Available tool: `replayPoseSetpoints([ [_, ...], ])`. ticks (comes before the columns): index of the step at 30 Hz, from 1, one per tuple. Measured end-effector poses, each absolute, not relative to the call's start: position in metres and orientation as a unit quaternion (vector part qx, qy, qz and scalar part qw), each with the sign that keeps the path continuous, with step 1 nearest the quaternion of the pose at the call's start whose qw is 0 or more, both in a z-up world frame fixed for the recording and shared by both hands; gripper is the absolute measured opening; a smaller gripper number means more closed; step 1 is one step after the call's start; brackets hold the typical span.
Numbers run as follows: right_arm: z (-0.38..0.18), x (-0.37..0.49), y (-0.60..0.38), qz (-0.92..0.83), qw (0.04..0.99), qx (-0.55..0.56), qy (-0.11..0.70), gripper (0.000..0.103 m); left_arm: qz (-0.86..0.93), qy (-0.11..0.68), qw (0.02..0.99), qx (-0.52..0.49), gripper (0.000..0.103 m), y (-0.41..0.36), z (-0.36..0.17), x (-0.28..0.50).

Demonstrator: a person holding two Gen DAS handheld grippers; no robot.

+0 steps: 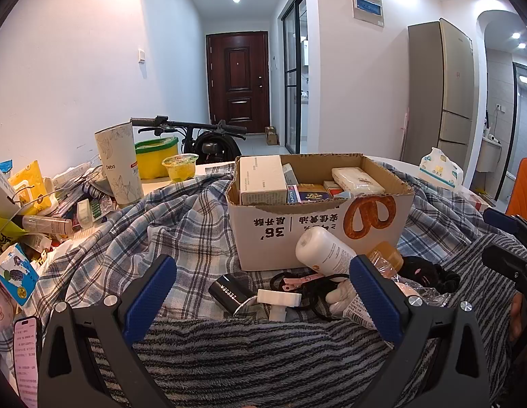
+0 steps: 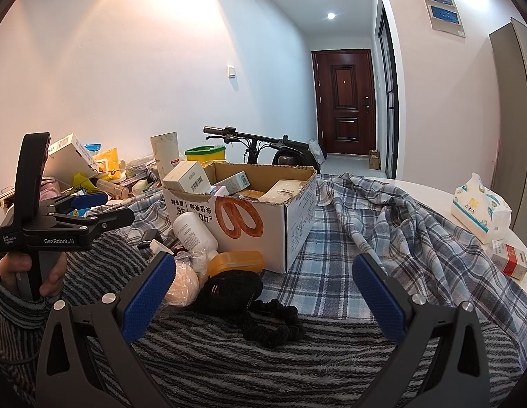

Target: Organize objects

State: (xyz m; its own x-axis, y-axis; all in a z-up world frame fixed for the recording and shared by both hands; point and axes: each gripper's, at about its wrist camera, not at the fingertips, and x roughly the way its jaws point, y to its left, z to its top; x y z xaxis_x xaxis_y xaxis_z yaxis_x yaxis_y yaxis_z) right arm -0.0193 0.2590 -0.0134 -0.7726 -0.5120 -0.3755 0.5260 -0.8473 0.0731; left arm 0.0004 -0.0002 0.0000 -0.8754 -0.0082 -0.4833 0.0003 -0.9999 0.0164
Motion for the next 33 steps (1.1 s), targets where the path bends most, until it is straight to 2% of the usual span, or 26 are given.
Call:
replayPoseSetpoints([
  [33,-0.0114,-0.0211,0.2597,-0.941,0.276,0.196,0.012,0.103,-0.967,-0.009,0.003,0.253,0.103,0.0003,-0.0017,0.0004],
])
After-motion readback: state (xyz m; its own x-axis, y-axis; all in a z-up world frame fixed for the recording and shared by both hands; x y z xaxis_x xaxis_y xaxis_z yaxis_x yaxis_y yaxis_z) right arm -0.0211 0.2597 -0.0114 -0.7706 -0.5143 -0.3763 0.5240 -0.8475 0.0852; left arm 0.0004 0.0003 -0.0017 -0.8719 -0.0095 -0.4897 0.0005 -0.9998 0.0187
